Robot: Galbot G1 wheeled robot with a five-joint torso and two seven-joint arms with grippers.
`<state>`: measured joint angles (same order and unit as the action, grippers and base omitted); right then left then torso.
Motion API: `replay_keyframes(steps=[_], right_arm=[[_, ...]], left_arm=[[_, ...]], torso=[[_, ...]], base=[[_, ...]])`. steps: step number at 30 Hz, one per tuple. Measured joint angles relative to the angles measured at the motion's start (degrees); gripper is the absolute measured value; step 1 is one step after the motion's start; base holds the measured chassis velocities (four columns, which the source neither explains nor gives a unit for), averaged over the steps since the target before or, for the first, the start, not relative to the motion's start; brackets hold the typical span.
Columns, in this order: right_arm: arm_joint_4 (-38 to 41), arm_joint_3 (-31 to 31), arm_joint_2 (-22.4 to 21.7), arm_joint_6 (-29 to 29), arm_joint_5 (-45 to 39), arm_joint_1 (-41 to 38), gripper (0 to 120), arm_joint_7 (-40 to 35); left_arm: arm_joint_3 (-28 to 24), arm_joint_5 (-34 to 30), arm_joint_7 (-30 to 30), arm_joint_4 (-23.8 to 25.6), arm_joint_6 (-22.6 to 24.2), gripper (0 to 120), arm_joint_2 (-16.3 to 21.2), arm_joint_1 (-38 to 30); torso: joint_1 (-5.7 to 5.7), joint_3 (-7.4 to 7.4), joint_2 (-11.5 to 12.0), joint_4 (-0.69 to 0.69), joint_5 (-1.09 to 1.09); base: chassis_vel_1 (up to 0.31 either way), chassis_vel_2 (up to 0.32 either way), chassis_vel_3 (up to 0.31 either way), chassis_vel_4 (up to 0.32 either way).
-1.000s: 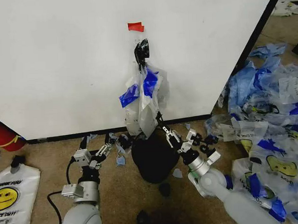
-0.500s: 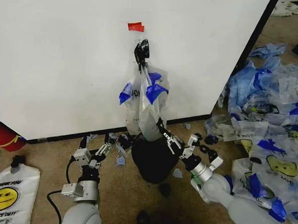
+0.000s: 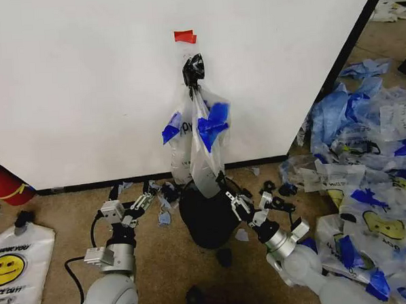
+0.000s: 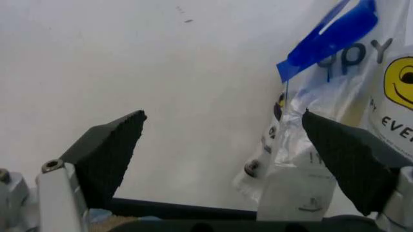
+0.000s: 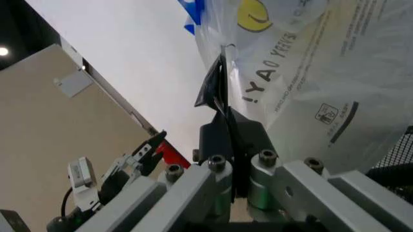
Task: Pick up the garbage bag from the wall and place it over the trash bin.
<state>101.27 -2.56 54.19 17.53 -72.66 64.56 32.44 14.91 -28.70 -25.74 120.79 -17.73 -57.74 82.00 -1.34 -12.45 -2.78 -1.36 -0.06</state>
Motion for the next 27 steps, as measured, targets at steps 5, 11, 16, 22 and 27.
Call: replay_keyframes(steps=[5, 11, 16, 22, 27], right_arm=[[0.0, 0.0, 0.6, 0.1, 0.4, 0.3, 0, 0.0], [0.8, 0.3, 0.1, 0.4, 1.4, 2.1, 0, 0.3], [0.9, 0.9, -0.1, 0.5, 1.7, 2.5, 0, 0.5], [1.0, 1.7, -0.2, 0.6, 1.8, 3.7, 0, 0.7], [1.1, 2.1, -0.3, 0.7, 2.2, 4.6, 0, 1.0]], left_arm=[[-0.2, 0.3, 0.1, 0.0, 0.0, 97, -0.6, 0.4], [-0.3, 0.5, 0.2, 0.0, -0.2, 96, -0.8, 0.6], [-0.6, 0.5, 0.2, -0.1, -0.1, 96, -1.0, 0.2], [-0.9, 0.5, 0.3, -0.2, 0.0, 96, -1.0, 0.0], [-1.0, 0.4, 0.3, -0.5, 0.0, 96, -0.9, -0.1]], torso=[[0.00, 0.00, 0.0, 0.01, 0.00], [0.00, 0.00, 0.0, 0.00, 0.00], [0.00, 0.00, 0.0, 0.00, 0.01], [0.00, -0.01, 0.0, 0.00, 0.01], [0.00, -0.01, 0.0, 0.00, 0.00]], base=[[0.000, 0.000, 0.000, 0.000], [0.000, 0.000, 0.000, 0.000], [0.000, 0.000, 0.000, 0.000], [0.000, 0.000, 0.000, 0.000], [0.000, 0.000, 0.000, 0.000]])
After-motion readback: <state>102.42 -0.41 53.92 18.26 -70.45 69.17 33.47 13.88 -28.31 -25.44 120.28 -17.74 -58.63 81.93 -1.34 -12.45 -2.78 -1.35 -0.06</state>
